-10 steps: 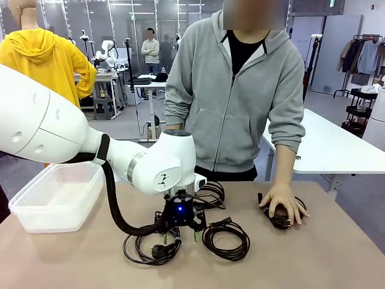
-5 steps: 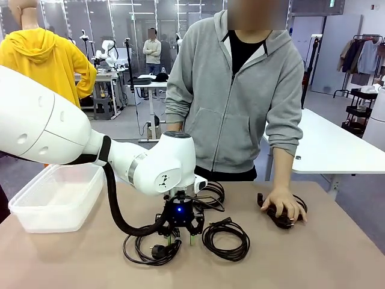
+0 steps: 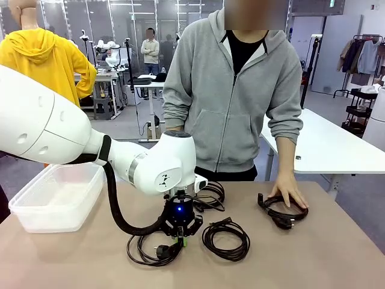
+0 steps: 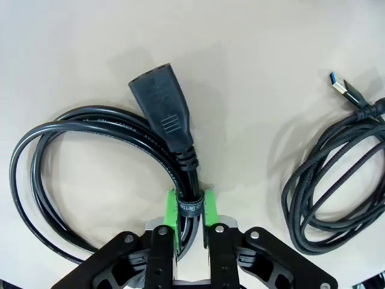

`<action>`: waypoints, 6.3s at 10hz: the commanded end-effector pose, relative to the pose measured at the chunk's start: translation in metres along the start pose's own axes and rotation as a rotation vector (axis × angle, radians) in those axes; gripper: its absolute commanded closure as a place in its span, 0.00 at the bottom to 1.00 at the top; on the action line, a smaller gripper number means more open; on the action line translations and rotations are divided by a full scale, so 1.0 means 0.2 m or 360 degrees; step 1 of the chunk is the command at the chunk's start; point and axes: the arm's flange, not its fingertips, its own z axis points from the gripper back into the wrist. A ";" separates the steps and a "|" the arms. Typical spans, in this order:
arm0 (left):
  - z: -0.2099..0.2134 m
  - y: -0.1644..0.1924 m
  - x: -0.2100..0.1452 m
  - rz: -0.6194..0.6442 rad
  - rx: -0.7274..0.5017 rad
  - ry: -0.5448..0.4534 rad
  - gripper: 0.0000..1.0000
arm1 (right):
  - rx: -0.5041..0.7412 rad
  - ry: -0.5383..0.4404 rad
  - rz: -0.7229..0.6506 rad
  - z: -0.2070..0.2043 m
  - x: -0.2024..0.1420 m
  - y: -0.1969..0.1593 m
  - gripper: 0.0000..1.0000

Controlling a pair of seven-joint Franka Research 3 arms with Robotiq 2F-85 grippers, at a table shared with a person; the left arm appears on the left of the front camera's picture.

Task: Organize and store the cables.
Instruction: Place the Power Cable into the Organizing box.

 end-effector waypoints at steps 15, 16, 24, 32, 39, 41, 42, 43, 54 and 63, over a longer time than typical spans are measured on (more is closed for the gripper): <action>0.75 0.02 -0.24 -0.0193 0.0069 -0.0285 0.97 | 0.0012 -0.0019 0.0026 0.01 0.00 -0.01 0.00; 0.75 0.02 -0.24 -0.0193 0.0069 -0.0285 0.97 | 0.0012 -0.0019 0.0026 0.01 0.00 -0.01 0.00; 1.21 1.16 -0.16 -0.0356 0.0244 -0.0603 0.82 | 0.0012 -0.0019 0.0026 0.01 0.00 -0.01 0.00; 1.27 1.70 -0.10 -0.0199 0.0299 -0.0527 0.82 | 0.0012 -0.0019 0.0026 0.01 0.00 -0.01 0.00; 0.97 1.86 0.41 -0.0171 0.0343 -0.0552 0.82 | 0.0012 -0.0019 0.0026 0.01 0.00 -0.01 0.00; 0.86 1.86 0.51 -0.0127 0.0231 -0.0472 0.82 | 0.0012 -0.0019 0.0026 0.01 0.00 -0.01 0.00; 0.79 1.86 0.58 -0.0114 0.0196 -0.0449 0.82 | 0.0012 -0.0019 0.0026 0.01 0.00 -0.01 0.00; 0.72 1.87 0.62 -0.0109 0.0172 -0.0390 0.82 | 0.0012 -0.0019 0.0026 0.01 0.00 -0.01 0.00; 0.56 1.86 0.67 -0.0097 0.0092 -0.0197 0.00 | 0.0012 -0.0019 0.0026 0.01 0.00 -0.01 0.00; 0.54 1.84 0.68 -0.0083 0.0109 -0.0221 0.00 | 0.0012 -0.0019 0.0026 0.01 0.00 -0.01 0.00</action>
